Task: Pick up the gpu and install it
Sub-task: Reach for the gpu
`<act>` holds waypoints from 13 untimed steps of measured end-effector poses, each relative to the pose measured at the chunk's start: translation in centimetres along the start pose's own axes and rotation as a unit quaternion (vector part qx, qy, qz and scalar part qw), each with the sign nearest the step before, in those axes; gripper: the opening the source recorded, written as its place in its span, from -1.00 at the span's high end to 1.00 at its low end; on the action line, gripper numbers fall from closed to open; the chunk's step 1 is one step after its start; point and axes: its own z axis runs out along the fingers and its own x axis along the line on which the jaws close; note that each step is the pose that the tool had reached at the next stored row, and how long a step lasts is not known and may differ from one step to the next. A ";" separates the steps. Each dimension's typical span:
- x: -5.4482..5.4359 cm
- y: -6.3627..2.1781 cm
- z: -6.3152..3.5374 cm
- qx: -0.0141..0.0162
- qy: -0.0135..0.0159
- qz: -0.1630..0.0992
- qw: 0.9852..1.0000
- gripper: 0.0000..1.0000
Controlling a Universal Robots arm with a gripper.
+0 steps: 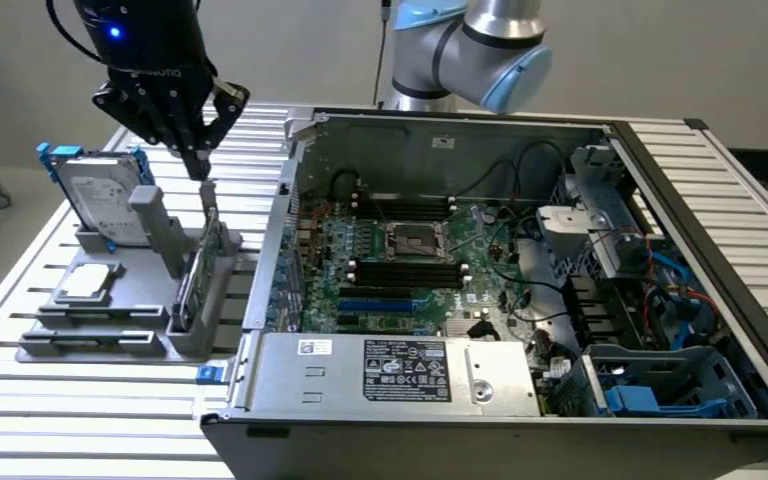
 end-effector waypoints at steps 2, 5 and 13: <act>0.9 -0.08 0.27 0.000 0.000 0.000 1.000 0.79; 2.3 -0.20 0.74 0.000 0.000 0.000 1.000 0.79; 4.4 0.23 1.40 0.003 0.000 0.000 1.000 0.79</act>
